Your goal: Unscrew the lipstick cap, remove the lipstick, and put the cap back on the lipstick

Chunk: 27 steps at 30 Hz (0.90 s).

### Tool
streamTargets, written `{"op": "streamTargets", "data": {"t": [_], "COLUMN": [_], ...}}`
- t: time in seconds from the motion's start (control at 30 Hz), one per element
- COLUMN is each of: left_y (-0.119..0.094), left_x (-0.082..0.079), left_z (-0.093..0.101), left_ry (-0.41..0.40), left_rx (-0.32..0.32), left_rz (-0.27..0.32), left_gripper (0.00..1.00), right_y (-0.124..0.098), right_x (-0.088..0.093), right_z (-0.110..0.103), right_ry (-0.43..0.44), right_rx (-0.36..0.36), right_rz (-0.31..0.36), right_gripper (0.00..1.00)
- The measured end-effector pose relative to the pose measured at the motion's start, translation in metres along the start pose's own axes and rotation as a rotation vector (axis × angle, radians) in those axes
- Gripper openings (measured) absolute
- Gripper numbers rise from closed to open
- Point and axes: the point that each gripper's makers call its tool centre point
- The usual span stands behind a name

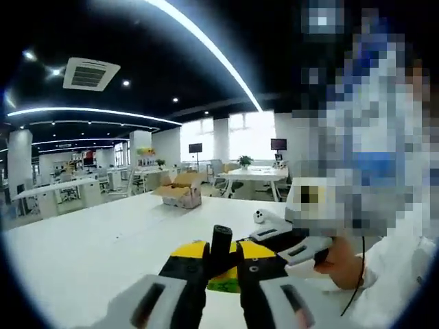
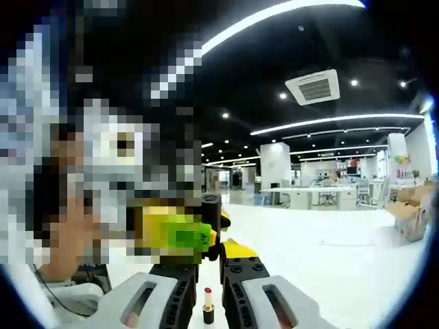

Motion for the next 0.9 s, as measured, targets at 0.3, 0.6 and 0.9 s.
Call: {"op": "streamTargets", "data": {"t": [0.3, 0.6, 0.9], "left_y": [-0.008, -0.028, -0.031], "left_x": [-0.004, -0.013, -0.009], "left_z": [-0.002, 0.013, 0.043], "left_ry": [0.073, 0.043, -0.026], "left_rx": [0.063, 0.278, 0.562], "left_rz": [-0.013, 0.009, 0.039], "left_gripper": [0.13, 0.13, 0.13], "right_y": [-0.005, -0.048, -0.078], "right_x": [0.002, -0.015, -0.051], "right_z": [-0.006, -0.003, -0.018], "right_ry": [-0.047, -0.039, 0.030], "right_rx": [-0.075, -0.290, -0.435], "right_rz": [-0.020, -0.053, 0.075], "right_gripper": [0.14, 0.23, 0.22]}}
Point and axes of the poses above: the point that each gripper's makers call its tool centre point, and the gripper's own axes: y roughly forward along the fingers, z roughly to its right, x roughly out of its underside, and after that the axes turned 12 degrees about x, right-handed
